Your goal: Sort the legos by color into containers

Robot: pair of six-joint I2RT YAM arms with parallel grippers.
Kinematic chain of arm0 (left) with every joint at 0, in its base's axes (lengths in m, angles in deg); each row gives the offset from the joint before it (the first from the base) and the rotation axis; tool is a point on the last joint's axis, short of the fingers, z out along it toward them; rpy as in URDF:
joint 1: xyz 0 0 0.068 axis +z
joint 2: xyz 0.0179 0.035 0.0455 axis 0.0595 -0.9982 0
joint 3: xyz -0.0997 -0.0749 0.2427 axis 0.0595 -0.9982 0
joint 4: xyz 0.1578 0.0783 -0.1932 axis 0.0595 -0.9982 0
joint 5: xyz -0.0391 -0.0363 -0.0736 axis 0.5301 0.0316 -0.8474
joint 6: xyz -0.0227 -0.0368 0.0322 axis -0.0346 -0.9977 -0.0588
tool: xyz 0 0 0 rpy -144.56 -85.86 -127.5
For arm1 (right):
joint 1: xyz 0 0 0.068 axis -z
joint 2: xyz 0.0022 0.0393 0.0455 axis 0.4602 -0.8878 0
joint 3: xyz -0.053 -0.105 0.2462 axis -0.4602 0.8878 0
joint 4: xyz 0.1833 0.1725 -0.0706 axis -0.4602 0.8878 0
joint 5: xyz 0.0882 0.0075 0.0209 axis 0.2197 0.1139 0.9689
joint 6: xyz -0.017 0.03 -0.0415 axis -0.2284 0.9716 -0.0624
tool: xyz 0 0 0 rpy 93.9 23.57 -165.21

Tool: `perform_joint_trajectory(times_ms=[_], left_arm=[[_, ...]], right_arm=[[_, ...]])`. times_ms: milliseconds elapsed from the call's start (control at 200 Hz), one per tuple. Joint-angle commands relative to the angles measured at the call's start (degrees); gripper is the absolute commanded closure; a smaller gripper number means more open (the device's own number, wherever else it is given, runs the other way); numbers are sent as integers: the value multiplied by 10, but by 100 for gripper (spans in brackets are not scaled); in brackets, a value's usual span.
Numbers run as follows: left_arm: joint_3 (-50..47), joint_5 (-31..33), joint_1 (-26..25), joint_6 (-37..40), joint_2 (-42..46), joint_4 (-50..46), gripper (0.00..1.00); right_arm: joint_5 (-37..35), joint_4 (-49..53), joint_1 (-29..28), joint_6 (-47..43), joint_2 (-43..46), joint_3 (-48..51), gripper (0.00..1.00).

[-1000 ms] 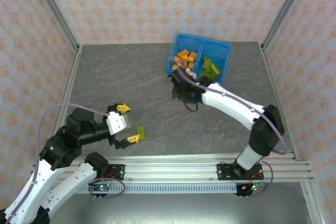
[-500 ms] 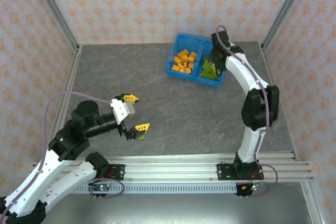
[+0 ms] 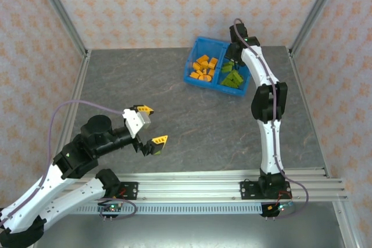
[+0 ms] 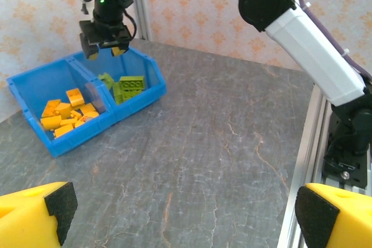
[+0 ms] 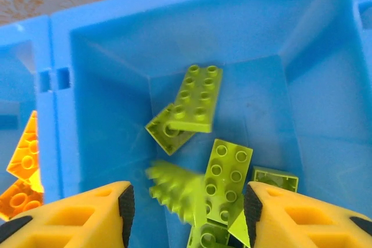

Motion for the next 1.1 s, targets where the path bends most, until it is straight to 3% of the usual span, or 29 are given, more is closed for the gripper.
perform_joint_trajectory(times_ms=[0,105,275,385,510,626,766,926,1091], left_arm=[[1,22,-4,-4,-1,13,1],[12,23,-4,55,-1,-46,0],[46,88,-4,162,18,-184,0],[65,115,-3,228,37,-274,0],[69,146,-3,284,67,-349,0],[63,177,-3,307,79,-393,0],[51,192,-3,322,84,-434,0],[38,190,-3,308,110,-429,0],[30,190,-3,288,138,-423,0]], right_arm=[[14,22,2,-13,58,24,48],[32,-17,-13,-15,136,135,50],[79,-99,-74,2,305,369,49],[110,-126,-160,21,404,501,47],[117,-155,-278,98,451,592,46],[130,-181,-395,157,422,604,42],[155,-133,-487,114,317,517,34],[168,-106,-531,89,206,435,19],[126,-81,-543,71,141,397,16]])
